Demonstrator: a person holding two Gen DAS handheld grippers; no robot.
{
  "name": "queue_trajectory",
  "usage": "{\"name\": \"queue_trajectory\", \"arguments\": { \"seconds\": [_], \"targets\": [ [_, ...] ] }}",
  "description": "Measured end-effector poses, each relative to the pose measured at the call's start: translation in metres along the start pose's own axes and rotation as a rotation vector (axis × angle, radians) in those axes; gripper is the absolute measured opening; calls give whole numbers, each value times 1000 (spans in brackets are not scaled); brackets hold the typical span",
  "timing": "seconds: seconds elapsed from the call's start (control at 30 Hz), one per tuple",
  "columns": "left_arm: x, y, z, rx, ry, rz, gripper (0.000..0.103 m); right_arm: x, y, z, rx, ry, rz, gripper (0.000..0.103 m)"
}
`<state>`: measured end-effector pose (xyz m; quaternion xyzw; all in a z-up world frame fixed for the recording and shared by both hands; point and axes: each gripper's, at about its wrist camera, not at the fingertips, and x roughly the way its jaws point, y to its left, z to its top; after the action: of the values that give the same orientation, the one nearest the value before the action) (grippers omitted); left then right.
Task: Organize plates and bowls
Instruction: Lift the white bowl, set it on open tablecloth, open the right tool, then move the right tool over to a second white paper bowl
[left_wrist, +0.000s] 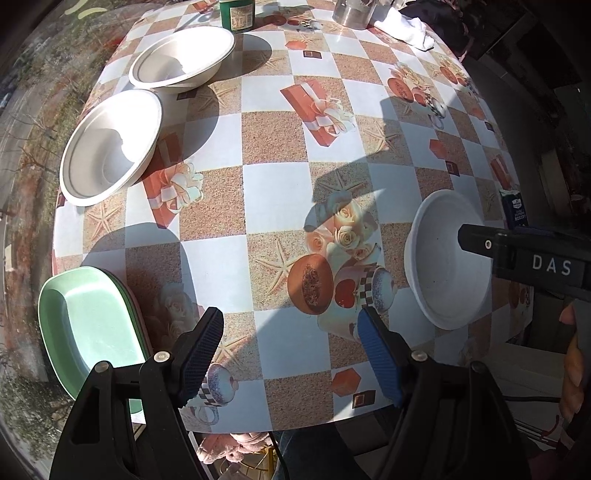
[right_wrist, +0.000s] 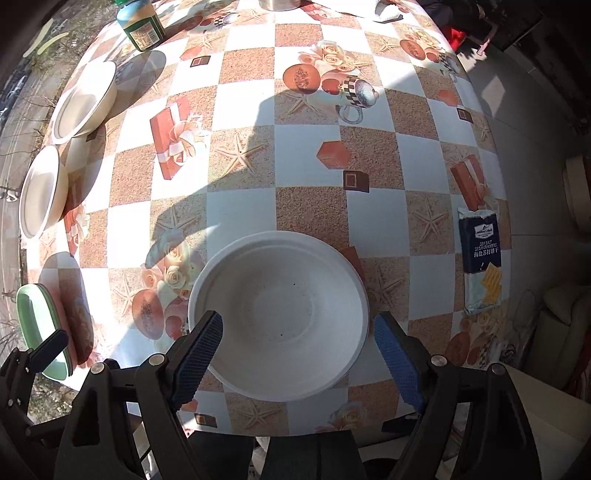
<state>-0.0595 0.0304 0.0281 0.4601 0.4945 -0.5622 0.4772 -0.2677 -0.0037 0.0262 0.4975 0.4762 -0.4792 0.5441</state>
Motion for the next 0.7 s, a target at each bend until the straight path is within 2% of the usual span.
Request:
{"name": "queue_trajectory", "arguments": {
  "seconds": [0.33,0.7],
  "targets": [
    [-9,20,14,-83,-43,24,78,-8,19,7,-17,-4,33,85],
    [-32,72,52,-242,-127,82,78,-13,39,31,-37,-21,87,85]
  ]
}}
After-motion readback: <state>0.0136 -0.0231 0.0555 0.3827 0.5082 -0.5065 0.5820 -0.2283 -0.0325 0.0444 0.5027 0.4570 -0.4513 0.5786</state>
